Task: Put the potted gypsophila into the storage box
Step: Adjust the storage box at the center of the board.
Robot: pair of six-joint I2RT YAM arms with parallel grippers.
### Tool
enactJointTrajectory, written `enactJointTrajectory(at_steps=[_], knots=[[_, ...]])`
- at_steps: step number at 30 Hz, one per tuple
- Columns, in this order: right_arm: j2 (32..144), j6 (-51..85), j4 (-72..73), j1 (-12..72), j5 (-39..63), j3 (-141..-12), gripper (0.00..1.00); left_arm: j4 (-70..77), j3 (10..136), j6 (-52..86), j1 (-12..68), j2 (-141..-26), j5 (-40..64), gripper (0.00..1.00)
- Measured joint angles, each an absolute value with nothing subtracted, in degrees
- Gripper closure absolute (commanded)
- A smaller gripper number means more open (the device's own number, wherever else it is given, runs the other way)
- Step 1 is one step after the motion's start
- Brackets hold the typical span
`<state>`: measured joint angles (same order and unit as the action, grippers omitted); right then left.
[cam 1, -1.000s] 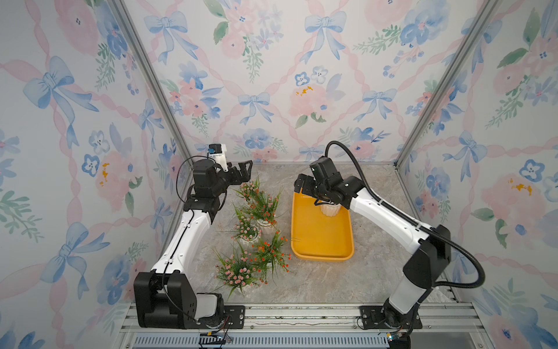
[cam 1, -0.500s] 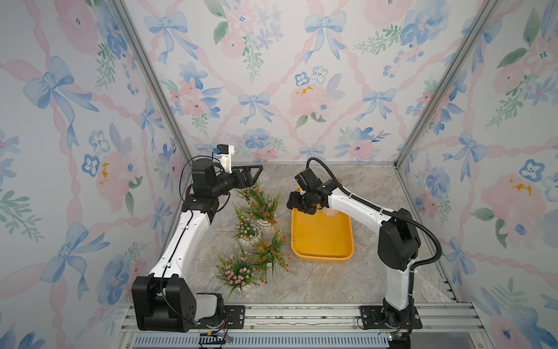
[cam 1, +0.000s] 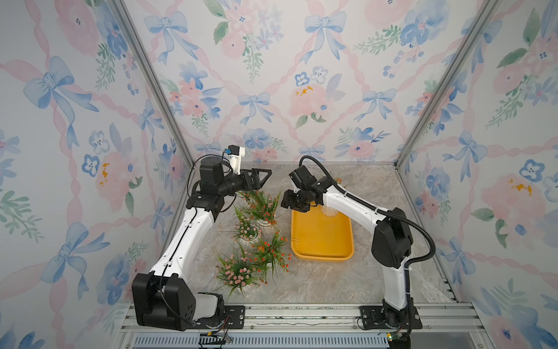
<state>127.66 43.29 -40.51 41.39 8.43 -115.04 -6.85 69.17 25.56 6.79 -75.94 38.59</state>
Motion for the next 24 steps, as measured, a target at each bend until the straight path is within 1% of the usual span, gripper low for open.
enactJointTrajectory(at_steps=[5, 7, 10, 14, 18, 24], knots=[[132.3, 42.9, -41.8, 42.1, 9.8, -118.5, 0.48, -17.4, 73.0, 19.8, 7.7, -76.0, 32.8, 0.02], [133.6, 43.1, -42.5, 42.2, 10.2, -118.5, 0.51, -22.3, 75.0, 17.5, 9.2, -76.3, 29.7, 0.02], [134.0, 43.9, -42.4, 42.2, 10.9, -117.8, 0.52, -27.4, 77.3, 15.0, 12.2, -77.3, 24.9, 0.02], [134.0, 44.2, -40.2, 42.2, 12.2, -116.8, 0.53, -31.6, 77.5, 13.2, 15.0, -77.5, 20.6, 0.02], [134.0, 44.6, -37.0, 42.4, 13.1, -113.1, 0.53, -35.0, 78.4, 12.5, 16.8, -77.5, 15.9, 0.02], [133.9, 44.5, -34.0, 42.5, 14.5, -110.3, 0.56, -39.2, 81.9, 11.5, 22.9, -79.5, 9.4, 0.02]])
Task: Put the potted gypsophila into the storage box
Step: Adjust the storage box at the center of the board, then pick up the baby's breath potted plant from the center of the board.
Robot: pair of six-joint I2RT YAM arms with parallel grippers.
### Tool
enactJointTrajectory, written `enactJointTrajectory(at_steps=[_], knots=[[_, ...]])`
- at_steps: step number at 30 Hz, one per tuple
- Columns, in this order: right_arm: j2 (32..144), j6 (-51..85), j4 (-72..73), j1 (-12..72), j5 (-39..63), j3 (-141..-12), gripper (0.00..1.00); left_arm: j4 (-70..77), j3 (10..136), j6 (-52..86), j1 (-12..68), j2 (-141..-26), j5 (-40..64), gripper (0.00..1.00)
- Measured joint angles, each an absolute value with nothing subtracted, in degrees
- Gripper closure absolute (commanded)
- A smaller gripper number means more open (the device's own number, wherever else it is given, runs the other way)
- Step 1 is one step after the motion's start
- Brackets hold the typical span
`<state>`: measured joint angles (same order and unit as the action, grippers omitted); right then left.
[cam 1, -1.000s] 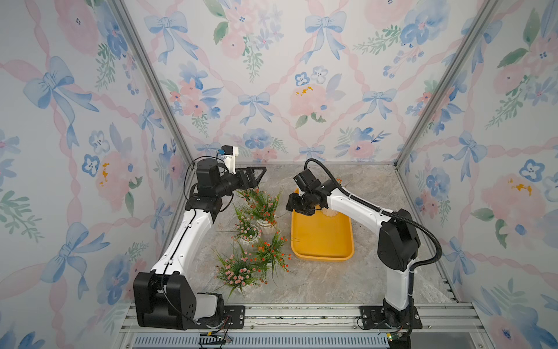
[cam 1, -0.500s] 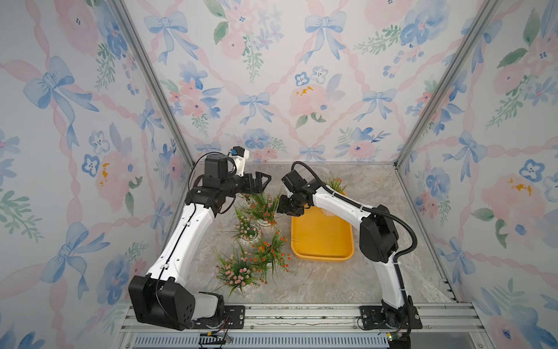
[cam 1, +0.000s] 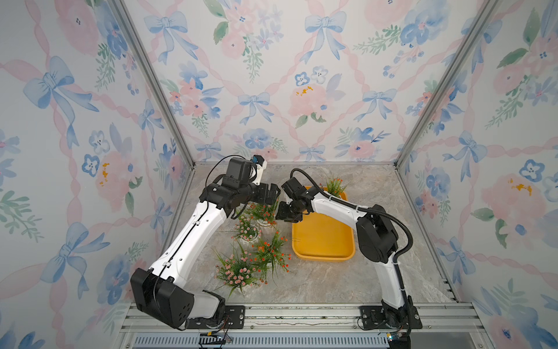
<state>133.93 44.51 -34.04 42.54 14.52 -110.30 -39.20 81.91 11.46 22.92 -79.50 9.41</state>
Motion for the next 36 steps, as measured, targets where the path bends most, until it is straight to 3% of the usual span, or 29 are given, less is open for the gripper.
enactJointTrajectory(at_steps=[16, 36], knots=[[126.4, 46.5, -19.7, 42.5, 14.9, -96.9, 0.55, -46.6, 86.1, 8.0, 27.0, -84.9, -4.3, 0.02], [132.7, 42.7, -23.8, 42.6, 17.8, -107.7, 0.57, -46.9, 86.3, 7.6, 27.0, -84.9, -7.7, 0.02]])
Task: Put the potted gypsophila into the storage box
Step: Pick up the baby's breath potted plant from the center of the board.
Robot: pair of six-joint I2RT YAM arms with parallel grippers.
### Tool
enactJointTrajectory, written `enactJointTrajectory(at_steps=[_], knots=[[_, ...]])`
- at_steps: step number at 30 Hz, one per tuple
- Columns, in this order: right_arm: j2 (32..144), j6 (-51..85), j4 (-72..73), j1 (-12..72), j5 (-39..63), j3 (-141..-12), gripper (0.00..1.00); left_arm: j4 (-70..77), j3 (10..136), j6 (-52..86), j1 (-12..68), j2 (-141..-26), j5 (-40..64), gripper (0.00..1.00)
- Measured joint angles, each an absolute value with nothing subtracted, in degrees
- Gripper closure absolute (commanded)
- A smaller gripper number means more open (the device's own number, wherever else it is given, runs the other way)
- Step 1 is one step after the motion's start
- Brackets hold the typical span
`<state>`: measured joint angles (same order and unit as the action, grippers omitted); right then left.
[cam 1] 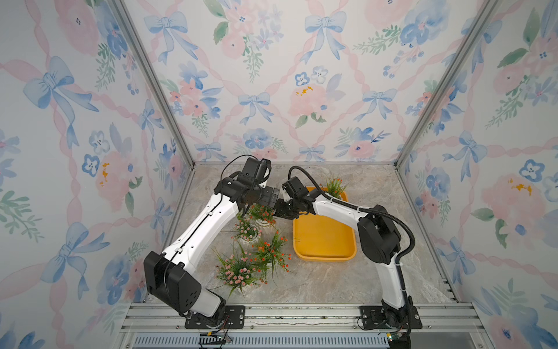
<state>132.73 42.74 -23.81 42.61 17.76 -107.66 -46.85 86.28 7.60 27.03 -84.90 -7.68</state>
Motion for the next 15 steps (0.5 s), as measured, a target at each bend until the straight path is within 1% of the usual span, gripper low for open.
enactJointTrajectory(at_steps=[6, 15], knots=[[134.1, 41.6, -27.0, 42.6, 17.8, -110.9, 0.61, -46.9, 86.3, 7.5, 27.0, -84.9, -7.3, 0.02], [137.7, 39.4, -32.7, 42.6, 17.3, -117.6, 0.63, -47.4, 84.9, 7.5, 27.0, -84.9, -8.6, 0.02]])
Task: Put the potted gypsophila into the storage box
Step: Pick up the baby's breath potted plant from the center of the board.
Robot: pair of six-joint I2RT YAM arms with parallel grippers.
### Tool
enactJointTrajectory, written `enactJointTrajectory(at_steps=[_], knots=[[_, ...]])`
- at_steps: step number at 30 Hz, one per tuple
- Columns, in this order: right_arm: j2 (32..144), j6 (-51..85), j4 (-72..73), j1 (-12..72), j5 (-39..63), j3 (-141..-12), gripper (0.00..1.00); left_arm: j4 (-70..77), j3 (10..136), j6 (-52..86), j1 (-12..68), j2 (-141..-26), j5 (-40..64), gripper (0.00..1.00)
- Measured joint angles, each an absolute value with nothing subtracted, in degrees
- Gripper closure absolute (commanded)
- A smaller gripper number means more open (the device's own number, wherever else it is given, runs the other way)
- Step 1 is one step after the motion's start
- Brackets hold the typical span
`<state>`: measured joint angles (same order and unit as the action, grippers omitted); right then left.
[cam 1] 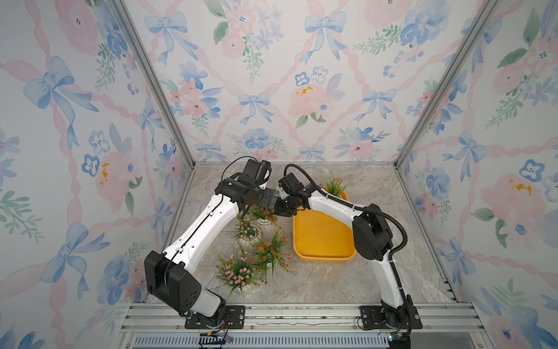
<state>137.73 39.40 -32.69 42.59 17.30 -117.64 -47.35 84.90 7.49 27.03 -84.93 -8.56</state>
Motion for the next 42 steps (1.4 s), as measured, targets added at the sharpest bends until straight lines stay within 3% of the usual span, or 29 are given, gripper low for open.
enactJointTrajectory(at_steps=[15, 21, 28, 42], knots=[[141.6, 32.7, -42.5, 44.0, 12.2, -126.5, 0.65, -47.9, 82.7, 7.0, 27.5, -84.9, -9.4, 0.02], [141.7, 32.4, -42.6, 44.0, 12.2, -126.5, 0.72, -48.2, 82.2, 6.2, 27.8, -84.9, -9.5, 0.02], [141.7, 32.4, -43.5, 44.1, 11.4, -127.3, 0.87, -48.2, 82.2, 5.9, 28.0, -84.9, -10.3, 0.02], [142.1, 32.5, -44.0, 44.0, 11.0, -128.0, 0.99, -48.2, 82.2, 5.5, 28.0, -84.9, -10.7, 0.02]])
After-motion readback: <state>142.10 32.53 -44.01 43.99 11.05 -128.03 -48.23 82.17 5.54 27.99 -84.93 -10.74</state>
